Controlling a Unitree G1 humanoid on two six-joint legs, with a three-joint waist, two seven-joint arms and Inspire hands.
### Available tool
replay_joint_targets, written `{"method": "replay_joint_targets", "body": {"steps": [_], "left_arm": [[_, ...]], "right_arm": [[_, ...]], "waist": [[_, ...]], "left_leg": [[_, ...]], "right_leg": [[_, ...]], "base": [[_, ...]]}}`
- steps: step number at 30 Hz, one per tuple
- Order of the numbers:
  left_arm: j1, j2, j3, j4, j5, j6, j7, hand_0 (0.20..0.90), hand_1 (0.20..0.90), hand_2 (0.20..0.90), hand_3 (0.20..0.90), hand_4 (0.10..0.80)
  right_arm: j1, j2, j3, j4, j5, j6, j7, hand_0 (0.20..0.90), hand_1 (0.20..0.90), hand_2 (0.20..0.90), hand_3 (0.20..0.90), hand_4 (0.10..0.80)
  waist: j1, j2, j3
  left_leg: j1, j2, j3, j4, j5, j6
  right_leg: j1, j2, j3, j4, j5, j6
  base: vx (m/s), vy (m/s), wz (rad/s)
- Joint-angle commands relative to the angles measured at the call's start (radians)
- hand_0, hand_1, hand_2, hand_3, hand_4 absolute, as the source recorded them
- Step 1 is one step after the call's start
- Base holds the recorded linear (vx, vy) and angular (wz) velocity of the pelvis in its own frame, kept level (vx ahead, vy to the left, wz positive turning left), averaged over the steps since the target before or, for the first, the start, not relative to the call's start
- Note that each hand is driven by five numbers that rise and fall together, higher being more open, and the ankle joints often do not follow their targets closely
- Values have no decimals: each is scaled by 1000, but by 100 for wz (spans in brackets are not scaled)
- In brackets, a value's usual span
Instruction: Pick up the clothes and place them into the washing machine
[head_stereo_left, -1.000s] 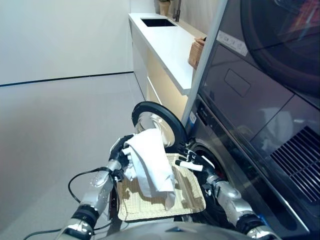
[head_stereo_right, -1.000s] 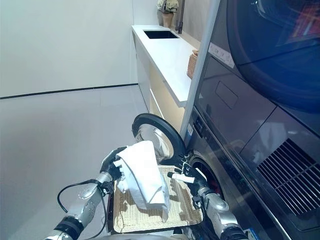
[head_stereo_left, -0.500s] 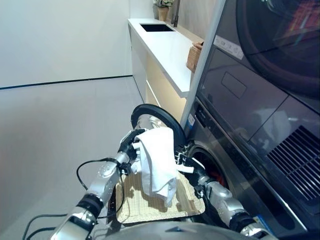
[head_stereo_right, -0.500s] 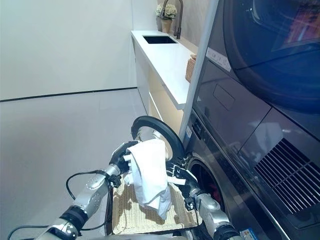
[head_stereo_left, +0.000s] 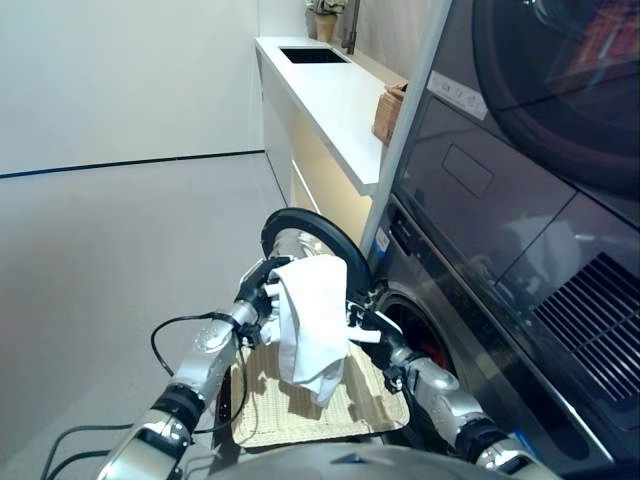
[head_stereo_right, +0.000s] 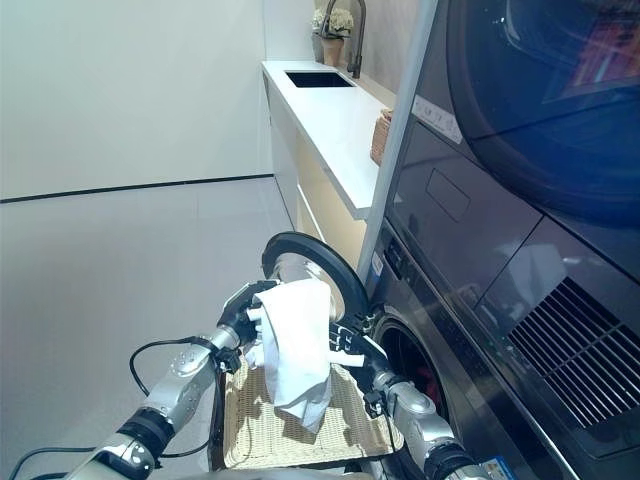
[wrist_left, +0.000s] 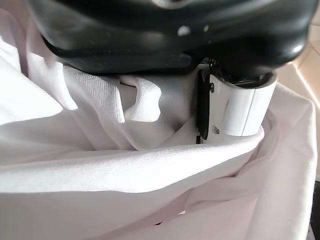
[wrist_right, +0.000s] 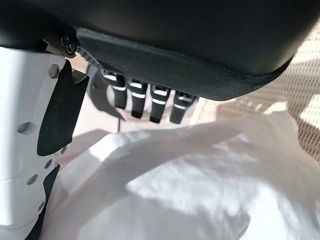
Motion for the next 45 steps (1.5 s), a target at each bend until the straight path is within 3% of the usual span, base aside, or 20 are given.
{"method": "replay_joint_targets", "body": {"steps": [1, 16, 32, 45], "left_arm": [[-215, 7, 3, 39, 10, -132, -14, 200, 200, 200, 200, 300], [-187, 56, 84, 67, 3, -143, -8, 200, 200, 200, 200, 300], [-198, 64, 97, 61, 101, -170, 81, 200, 200, 200, 200, 300], [-239, 23, 44, -9, 90, -175, 87, 200, 200, 200, 200, 300]], "right_arm": [[-142, -24, 7, -74, 11, -54, 18, 900, 900, 900, 900, 800], [-89, -87, -113, -34, 25, -60, 14, 900, 900, 900, 900, 800], [-69, -61, -50, -115, 37, -61, 44, 900, 900, 900, 900, 800], [-92, -26, 2, -167, 81, -52, 62, 900, 900, 900, 900, 800]], "waist": [[-2, 6, -22], [-3, 3, -21], [2, 1, -21], [1, 0, -18]], "left_leg": [[-33, 51, -52, -7, 3, -66], [-33, 48, -58, -7, 1, -66], [-30, 50, -56, -7, 4, -66], [-32, 52, -58, -7, 6, -68]], "right_leg": [[51, -87, -4, 15, -37, 89], [55, -83, -7, 14, -38, 90], [60, -83, -11, 15, -40, 89], [62, -81, -18, 13, -41, 87]], "base": [[0, 0, 0], [0, 0, 0], [0, 0, 0], [0, 0, 0]]}}
